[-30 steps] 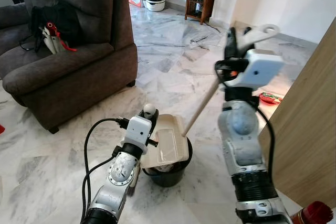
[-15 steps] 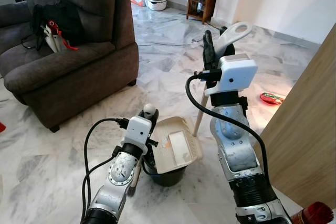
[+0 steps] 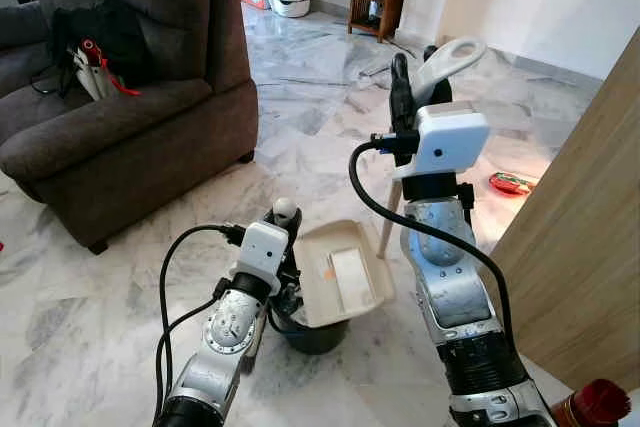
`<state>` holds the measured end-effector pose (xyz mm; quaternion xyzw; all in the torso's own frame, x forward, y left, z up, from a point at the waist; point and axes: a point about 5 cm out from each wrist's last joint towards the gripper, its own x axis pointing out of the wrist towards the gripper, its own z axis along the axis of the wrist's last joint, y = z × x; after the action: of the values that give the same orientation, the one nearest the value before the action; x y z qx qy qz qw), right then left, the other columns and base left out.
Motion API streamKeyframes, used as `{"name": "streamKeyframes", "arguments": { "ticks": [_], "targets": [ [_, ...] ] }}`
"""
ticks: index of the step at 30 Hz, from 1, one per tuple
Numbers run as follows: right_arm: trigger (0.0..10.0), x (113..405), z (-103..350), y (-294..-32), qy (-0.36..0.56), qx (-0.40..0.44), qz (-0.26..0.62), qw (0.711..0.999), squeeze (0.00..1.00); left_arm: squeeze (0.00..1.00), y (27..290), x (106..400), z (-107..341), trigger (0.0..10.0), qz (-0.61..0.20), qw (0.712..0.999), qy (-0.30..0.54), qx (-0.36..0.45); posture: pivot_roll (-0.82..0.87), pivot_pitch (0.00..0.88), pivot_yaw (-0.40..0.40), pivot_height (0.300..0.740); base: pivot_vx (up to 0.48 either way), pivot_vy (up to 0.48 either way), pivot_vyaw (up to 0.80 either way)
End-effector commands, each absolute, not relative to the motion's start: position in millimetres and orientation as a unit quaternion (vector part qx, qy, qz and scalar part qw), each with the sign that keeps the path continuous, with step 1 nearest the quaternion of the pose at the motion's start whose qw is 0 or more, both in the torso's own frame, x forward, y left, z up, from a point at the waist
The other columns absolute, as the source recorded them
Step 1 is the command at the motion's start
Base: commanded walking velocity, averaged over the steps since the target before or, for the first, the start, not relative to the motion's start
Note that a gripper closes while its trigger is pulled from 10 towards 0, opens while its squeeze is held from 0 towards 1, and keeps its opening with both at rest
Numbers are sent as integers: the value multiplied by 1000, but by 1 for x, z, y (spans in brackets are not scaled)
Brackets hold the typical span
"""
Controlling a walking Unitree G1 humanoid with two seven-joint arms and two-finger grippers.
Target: Sweep floor
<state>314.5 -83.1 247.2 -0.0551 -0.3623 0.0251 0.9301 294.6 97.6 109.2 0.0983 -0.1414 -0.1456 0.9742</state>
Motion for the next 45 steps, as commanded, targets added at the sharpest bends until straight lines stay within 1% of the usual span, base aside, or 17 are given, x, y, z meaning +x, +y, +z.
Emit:
{"name": "streamKeyframes", "arguments": {
  "ticks": [1, 5, 9, 16, 17, 18, 20, 24, 30, 34, 36, 45],
  "targets": [
    [10000, 302, 269, -78, -424, -39, 30, 904, 0, 0, 94, 295, 122, 10000, -150, 968, -177, 100, 30, 0, -19, 740, 0, 0, 0],
    [10000, 299, 271, -75, -433, -28, 37, 900, 0, 0, 94, 295, 123, 10000, -150, 967, -178, 100, 30, 0, -18, 740, 0, 0, 0],
    [10000, 291, 273, -64, -457, -45, 64, 886, 0, 0, 94, 295, 123, 10000, -151, 967, -178, 100, 29, 0, -16, 740, 0, 0, 0],
    [10000, 285, 272, -55, -464, -43, 78, 881, 0, 0, 94, 295, 123, 10000, -153, 967, -178, 100, 32, 0, -16, 740, 0, 0, 0],
    [10000, 281, 273, -49, -477, -58, 89, 872, 0, 0, 94, 295, 123, 10000, -152, 967, -179, 100, 31, 0, -15, 740, 0, 0, 0],
    [10000, 281, 273, -49, -477, -58, 89, 872, 0, 0, 94, 295, 123, 10000, -152, 967, -179, 100, 31, 0, -15, 740, 0, 0, 0],
    [10000, 275, 272, -40, -488, -72, 107, 863, 0, 0, 94, 295, 123, 10000, -154, 967, -179, 100, 30, 0, -14, 740, 0, 0, 0],
    [10000, 273, 272, -36, -490, -70, 112, 861, 0, 0, 94, 295, 123, 10000, -154, 966, -180, 99, 30, 0, -13, 740, 0, 0, 0],
    [10000, 263, 273, -24, -507, -83, 132, 848, 0, 0, 93, 295, 122, 10000, -156, 966, -179, 99, 29, 0, -11, 740, 0, 0, 0],
    [10000, 260, 274, -22, -517, -87, 130, 841, 0, 0, 93, 295, 123, 10000, -156, 966, -179, 99, 28, 0, -12, 740, 0, 0, 0],
    [10000, 256, 275, -17, -529, -102, 134, 832, 0, 0, 93, 295, 123, 10000, -156, 966, -179, 99, 28, 0, -10, 740, 0, 0, 0],
    [10000, 250, 275, -11, -543, -123, 139, 819, 0, 0, 93, 295, 121, 10000, -157, 966, -178, 100, 29, 0, -10, 740, 0, 0, 0]
  ]
}}
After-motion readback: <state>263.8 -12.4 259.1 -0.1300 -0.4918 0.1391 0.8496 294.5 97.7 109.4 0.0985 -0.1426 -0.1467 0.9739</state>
